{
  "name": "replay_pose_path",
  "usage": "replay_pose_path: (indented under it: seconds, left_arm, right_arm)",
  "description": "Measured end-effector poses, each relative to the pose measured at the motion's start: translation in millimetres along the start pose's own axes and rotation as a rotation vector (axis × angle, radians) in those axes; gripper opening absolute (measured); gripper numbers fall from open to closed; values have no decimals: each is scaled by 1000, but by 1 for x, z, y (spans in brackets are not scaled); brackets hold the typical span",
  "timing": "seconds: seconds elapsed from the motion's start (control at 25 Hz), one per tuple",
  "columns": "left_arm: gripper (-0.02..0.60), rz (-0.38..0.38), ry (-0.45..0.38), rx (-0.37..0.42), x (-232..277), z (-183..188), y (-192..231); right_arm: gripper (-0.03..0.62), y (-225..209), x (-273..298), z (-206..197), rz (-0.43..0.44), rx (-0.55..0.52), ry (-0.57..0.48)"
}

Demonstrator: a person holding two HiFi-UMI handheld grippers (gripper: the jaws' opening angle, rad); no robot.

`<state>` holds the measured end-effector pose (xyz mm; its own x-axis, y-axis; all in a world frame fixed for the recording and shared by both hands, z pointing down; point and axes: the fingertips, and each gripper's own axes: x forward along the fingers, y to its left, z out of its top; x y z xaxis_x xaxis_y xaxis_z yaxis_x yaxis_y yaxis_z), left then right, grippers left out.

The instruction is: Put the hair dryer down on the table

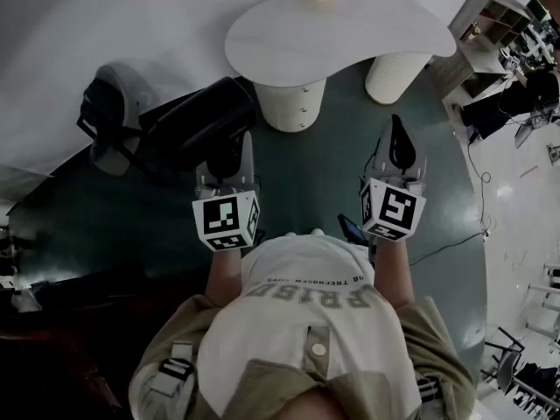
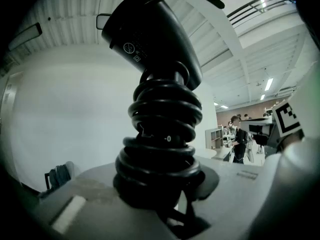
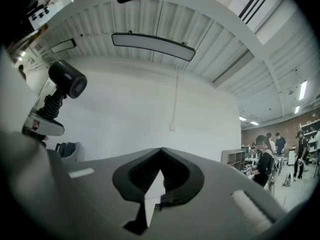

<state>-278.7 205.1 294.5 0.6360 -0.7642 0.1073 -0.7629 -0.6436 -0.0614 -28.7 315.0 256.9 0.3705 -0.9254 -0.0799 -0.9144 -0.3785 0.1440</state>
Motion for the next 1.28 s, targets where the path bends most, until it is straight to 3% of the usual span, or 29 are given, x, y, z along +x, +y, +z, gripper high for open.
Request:
replay_pose_path:
  seconds: [0.84, 1.12, 1.28]
  left_arm:
    - [110, 11, 10, -1, 12, -2, -2]
    - [110, 25, 13, 5, 17, 2, -8]
    - [110, 35, 17, 7, 21, 5, -13]
  right_arm:
    - [-2, -7, 11, -6, 6, -19, 14]
    - [6, -21, 16, 0, 8, 58, -37]
    - [176, -27, 21, 4, 37, 75, -62]
